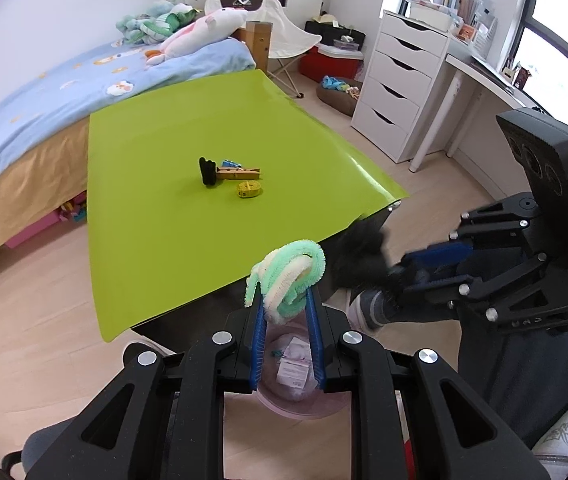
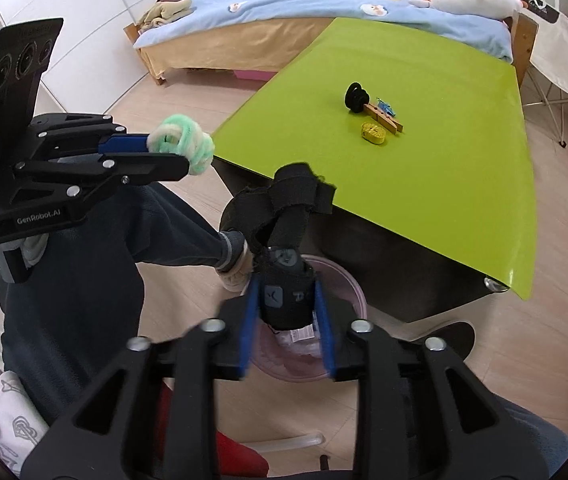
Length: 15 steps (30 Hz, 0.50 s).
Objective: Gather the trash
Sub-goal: 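Carry gloves and socks over the wastebasket and open both grippers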
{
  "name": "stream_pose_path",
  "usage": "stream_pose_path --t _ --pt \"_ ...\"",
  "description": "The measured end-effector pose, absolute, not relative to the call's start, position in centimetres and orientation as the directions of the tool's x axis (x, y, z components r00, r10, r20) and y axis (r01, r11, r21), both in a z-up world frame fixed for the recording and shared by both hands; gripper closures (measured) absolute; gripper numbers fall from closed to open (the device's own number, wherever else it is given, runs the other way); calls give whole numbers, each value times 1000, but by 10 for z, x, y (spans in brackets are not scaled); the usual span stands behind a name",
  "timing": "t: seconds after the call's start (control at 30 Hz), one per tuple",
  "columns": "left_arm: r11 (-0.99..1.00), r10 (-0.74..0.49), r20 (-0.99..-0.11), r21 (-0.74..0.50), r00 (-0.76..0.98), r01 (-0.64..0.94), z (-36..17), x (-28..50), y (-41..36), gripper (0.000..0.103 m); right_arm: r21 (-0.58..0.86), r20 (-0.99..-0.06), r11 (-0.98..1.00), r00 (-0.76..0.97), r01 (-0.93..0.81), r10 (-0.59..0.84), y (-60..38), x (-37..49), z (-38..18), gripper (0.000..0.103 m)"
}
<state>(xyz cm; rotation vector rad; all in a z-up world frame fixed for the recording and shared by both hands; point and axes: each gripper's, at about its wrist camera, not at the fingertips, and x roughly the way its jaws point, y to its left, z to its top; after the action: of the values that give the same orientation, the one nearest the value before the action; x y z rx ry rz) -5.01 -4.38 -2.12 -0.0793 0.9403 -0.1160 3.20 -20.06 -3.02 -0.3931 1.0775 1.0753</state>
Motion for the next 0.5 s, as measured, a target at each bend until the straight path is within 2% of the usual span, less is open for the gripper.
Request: stream_pose_path --t 0.07,0.17,0.3,0.5 --pt "990 -137 -802 -119 581 70 -22 -49 -45 84 219 -852 484 76 -847 518 -203 35 -28 28" --pt "989 -147 -804 -122 576 81 -24 -48 -47 84 216 -846 515 104 -829 522 -209 40 -24 11" --pt "985 -169 -810 -131 561 108 -28 -48 -54 84 200 -846 555 143 -808 514 -216 46 -19 7" --pt "977 -206 -818 -147 537 152 -33 -45 -64 84 185 -843 597 186 -780 504 -228 53 -14 7"
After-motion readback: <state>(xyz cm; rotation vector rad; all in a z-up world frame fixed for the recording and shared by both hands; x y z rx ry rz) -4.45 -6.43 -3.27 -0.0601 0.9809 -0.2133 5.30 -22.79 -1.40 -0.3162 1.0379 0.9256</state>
